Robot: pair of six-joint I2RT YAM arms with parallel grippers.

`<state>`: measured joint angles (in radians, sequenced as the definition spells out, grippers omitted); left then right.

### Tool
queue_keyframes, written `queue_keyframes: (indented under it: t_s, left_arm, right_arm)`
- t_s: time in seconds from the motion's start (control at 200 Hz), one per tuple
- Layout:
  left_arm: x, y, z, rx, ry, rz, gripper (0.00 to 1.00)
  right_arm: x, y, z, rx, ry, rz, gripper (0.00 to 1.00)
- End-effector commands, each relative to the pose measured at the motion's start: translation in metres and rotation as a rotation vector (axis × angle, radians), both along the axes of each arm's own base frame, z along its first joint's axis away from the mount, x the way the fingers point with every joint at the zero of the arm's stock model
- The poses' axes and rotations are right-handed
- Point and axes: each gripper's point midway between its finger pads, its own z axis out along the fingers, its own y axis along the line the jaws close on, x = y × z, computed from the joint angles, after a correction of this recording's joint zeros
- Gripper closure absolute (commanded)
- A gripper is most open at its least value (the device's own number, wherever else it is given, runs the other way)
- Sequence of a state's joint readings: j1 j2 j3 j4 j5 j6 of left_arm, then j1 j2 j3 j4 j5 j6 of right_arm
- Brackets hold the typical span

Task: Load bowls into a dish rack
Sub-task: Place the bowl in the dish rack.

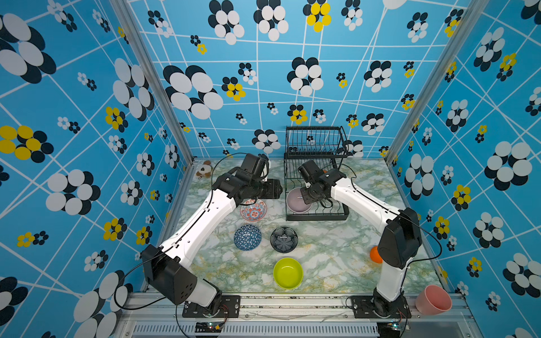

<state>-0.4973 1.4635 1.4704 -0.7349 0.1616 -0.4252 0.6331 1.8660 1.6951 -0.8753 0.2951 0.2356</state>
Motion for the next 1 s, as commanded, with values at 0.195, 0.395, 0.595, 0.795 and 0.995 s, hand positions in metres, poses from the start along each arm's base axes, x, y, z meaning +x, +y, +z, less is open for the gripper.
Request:
queue_keyframes:
  t_s: [0.195, 0.395, 0.595, 0.795, 0.995]
  left_arm:
    - [0.015, 0.029, -0.045, 0.068, -0.005, 0.077, 0.41]
    - [0.017, 0.034, -0.049, 0.089, -0.004, 0.105, 0.39]
    - [0.017, 0.034, -0.052, 0.091, 0.002, 0.108, 0.39]
    - [0.017, 0.032, -0.059, 0.086, 0.022, 0.107, 0.39]
    - [0.018, 0.031, -0.061, 0.085, 0.03, 0.107, 0.39]
  right_arm:
    - [0.021, -0.023, 0.043, -0.058, -0.187, -0.084, 1.0]
    - [0.03, -0.031, 0.046, -0.141, -0.245, -0.093, 1.0]
    - [0.043, -0.031, 0.049, -0.26, -0.328, -0.081, 1.0]
    - [0.052, -0.025, 0.042, -0.351, -0.376, -0.061, 1.0]
    - [0.06, -0.024, 0.037, -0.415, -0.418, -0.069, 1.0]
